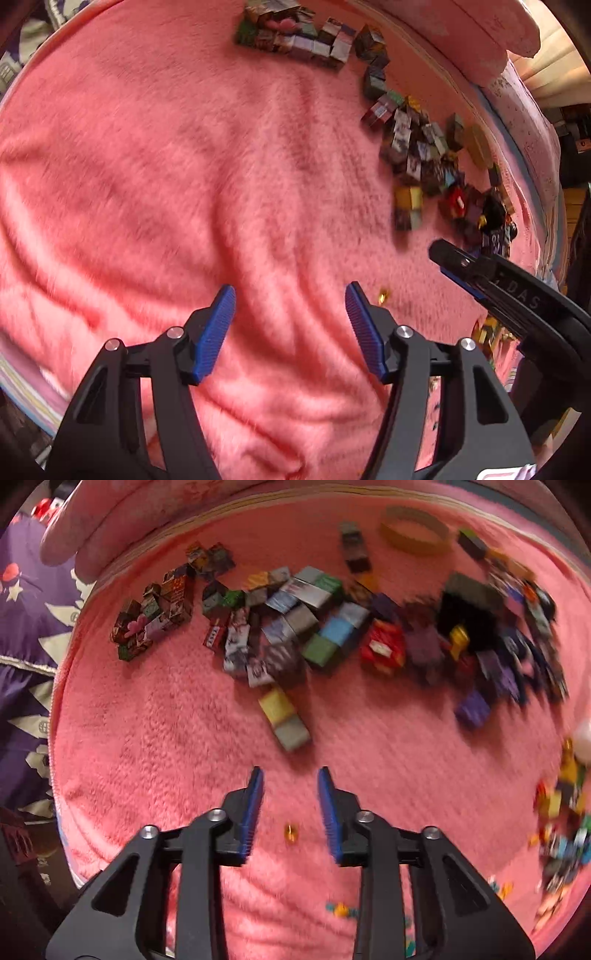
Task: Collect trash
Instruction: 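Close the right gripper on the yellow question-mark cube stack and lift, then grasp the three face-printed cube stack with the left gripper while the right gripper holds its cubes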
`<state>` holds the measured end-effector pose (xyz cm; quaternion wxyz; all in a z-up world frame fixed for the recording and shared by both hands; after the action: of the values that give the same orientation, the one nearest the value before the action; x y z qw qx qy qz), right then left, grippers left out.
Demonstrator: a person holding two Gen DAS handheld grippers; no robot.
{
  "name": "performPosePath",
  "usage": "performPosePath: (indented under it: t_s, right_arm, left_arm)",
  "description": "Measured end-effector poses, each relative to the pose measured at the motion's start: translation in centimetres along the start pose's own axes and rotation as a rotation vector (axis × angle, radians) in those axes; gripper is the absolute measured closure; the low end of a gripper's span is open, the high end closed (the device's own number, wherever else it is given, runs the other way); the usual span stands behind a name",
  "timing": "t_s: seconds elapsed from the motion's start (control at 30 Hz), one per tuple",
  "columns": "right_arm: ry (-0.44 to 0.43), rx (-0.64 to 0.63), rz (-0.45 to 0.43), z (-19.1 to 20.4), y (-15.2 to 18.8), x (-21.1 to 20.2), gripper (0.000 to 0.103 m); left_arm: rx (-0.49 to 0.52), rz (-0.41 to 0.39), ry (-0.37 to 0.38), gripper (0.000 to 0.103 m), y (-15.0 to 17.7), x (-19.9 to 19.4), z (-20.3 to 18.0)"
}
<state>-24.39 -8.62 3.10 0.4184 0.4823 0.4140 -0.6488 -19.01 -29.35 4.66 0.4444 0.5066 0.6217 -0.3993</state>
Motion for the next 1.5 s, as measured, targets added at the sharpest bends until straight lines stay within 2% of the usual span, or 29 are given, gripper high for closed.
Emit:
performPosePath:
  t_s: [0.27,0.5,0.57,0.6,0.67,0.73,0.8,1.07,1.27,1.4,1.5]
  right_arm:
    - [0.029,-0.033,0.017,0.8,-2.3,3.0,0.063]
    - [0.059,-0.083,0.021,1.6,-2.3,4.2,0.064]
    - [0.068,-0.084,0.024,1.7,-2.5,4.5,0.067]
    - [0.07,-0.083,0.023,2.0,-2.4,4.7,0.074]
    - [0.082,-0.082,0.027,2.0,-2.1,4.9,0.08]
    - [0.075,-0.071,0.028,1.8,-1.9,5.1,0.08]
    - [0.081,-0.062,0.021,1.4,-1.6,4.9,0.08]
    - [0.004,0.057,-0.011,-1.3,0.5,2.1,0.08]
    - [0.007,0.119,-0.05,-4.2,0.7,-0.7,0.08]
    - [0.003,0.151,-0.065,-5.9,0.5,-1.8,0.08]
    - [-0.007,0.165,-0.067,-6.4,0.1,-2.0,0.08]
  left_arm:
    - [-0.027,0.049,-0.002,0.04,-1.4,3.0,0.3]
    - [-0.041,0.065,0.01,0.039,-1.8,3.7,0.7]
    - [-0.044,0.066,0.014,0.039,-1.8,4.0,0.6]
    - [-0.043,0.067,0.014,0.039,-1.8,3.9,0.7]
    - [-0.038,0.069,0.012,0.038,-1.8,4.0,0.7]
    - [-0.034,0.07,0.011,0.038,-1.8,3.9,0.8]
    - [-0.033,0.071,0.008,0.037,-2.0,4.3,0.7]
    - [0.012,0.071,-0.033,0.037,-1.9,4.3,-1.3]
    - [0.074,0.061,-0.062,0.035,-2.4,4.6,-4.7]
    - [0.075,0.025,-0.075,0.035,-3.1,4.3,-6.3]
    - [0.076,-0.031,-0.134,0.034,-3.2,3.4,-6.8]
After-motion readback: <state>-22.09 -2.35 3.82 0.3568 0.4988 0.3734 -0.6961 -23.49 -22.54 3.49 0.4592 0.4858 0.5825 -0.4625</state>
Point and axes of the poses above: each gripper's, at about its wrist camera, not at the fingertips, and x roughly the way its jaws point, z to its left, y to its underside, the point moved 4 cm from there along x, roughly the way its jaws point, and after that the axes turned 3 degrees about y, right-handed, at the moved point
